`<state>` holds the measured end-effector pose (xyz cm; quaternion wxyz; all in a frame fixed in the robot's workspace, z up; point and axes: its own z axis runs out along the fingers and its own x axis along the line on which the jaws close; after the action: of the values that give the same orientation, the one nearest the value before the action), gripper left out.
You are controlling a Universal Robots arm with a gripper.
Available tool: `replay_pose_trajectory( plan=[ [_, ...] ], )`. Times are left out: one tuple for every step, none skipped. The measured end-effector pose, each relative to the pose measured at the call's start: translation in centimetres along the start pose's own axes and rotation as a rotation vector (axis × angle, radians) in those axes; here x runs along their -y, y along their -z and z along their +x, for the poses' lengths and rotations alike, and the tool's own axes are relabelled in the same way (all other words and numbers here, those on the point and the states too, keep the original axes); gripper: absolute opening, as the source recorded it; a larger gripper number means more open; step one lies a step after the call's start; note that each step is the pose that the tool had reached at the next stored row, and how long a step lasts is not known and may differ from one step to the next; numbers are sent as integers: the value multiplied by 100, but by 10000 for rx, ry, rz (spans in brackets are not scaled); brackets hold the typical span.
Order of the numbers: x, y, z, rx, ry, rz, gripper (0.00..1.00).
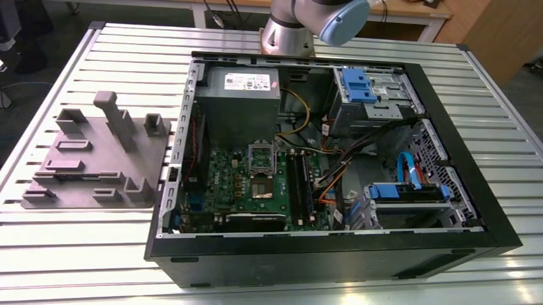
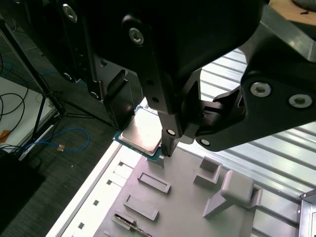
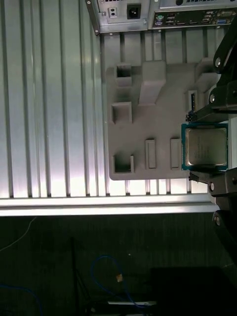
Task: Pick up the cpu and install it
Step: 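Pick up the cpu and move it towards the insertion slot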
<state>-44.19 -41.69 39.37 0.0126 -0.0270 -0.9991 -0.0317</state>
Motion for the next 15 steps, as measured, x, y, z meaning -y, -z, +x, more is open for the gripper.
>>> replay_pose_trajectory(
  plan=[
    [0, 0, -2, 0, 0, 0, 47],
    [0, 0, -4, 0, 0, 0, 47],
    [0, 0, -7, 1, 0, 0, 47],
    [0, 0, -10, 0, 1, 0, 47],
    [-1, 0, -12, 0, 0, 0, 47],
    [-1, 0, -14, 1, 0, 0, 47],
    [-1, 0, -17, 1, 0, 0, 47],
    [-1, 1, -19, -1, 0, 1, 47],
    [-1, 1, -21, 0, 0, 1, 47],
    [-1, 0, -22, 1, 0, 0, 47],
    [-1, 1, -24, 0, 0, 0, 47],
    [-1, 1, -27, 0, 0, 0, 47],
    [-1, 0, -29, 0, 0, 0, 47],
    [-2, 1, -32, 0, 0, 0, 47],
    [-2, 2, -36, -1, 0, 1, 47]
  ],
)
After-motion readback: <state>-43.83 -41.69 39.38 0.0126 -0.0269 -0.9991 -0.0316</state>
